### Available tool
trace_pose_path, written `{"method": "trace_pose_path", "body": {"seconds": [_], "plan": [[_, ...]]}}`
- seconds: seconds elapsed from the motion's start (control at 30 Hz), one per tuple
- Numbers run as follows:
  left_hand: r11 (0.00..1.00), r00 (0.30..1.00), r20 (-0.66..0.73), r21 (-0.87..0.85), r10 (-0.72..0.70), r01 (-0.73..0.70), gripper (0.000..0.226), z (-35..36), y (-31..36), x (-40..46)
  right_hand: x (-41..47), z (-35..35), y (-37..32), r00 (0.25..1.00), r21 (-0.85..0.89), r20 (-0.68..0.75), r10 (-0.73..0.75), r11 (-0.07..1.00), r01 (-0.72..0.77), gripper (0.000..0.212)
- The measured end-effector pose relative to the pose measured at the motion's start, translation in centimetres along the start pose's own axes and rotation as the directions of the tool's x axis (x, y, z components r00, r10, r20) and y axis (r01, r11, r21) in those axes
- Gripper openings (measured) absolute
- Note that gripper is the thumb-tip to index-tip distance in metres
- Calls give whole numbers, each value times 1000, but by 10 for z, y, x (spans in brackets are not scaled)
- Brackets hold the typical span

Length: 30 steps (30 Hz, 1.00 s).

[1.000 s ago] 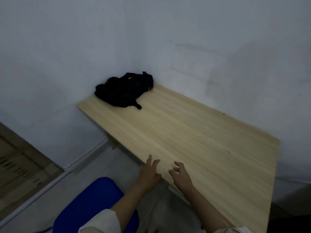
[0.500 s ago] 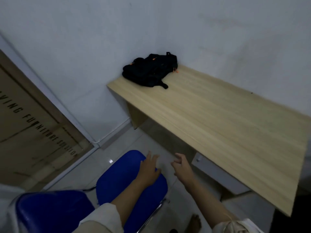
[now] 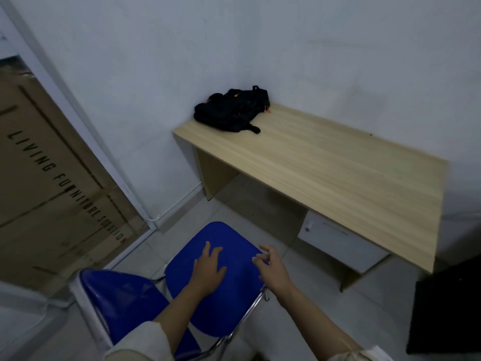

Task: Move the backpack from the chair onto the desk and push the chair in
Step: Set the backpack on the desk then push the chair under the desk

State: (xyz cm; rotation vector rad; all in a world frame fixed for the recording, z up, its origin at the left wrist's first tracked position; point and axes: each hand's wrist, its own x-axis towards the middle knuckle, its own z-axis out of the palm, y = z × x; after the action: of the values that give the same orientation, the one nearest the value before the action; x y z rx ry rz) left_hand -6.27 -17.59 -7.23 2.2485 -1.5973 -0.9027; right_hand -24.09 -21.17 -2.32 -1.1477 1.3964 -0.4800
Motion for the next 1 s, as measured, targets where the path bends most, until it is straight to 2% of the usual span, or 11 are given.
{"method": "trace_pose_path", "body": {"seconds": [0.23, 0.47, 0.67, 0.83, 1.0], "plan": [[997, 999, -10, -63, 45, -45, 58, 17, -17, -50, -67, 21, 30, 998, -18, -33, -46, 999, 45, 39], [979, 976, 86, -46, 201, -198, 57, 34, -34, -110, -160, 48, 84, 992, 97, -129, -16, 995, 29, 38], [969, 968, 43, -19, 249, -248, 55, -6, -76, -136, -188, 96, 82, 994, 117, -109, -3, 993, 16, 38], [964, 964, -9, -20, 264, -264, 55, -54, -133, -133, -190, 155, 63, 997, 60, -67, -34, 997, 38, 40], [916, 916, -20, 37, 400, -400, 51, -106, -160, -124, -186, 223, 41, 991, 2, -82, -104, 995, 104, 45]]}}
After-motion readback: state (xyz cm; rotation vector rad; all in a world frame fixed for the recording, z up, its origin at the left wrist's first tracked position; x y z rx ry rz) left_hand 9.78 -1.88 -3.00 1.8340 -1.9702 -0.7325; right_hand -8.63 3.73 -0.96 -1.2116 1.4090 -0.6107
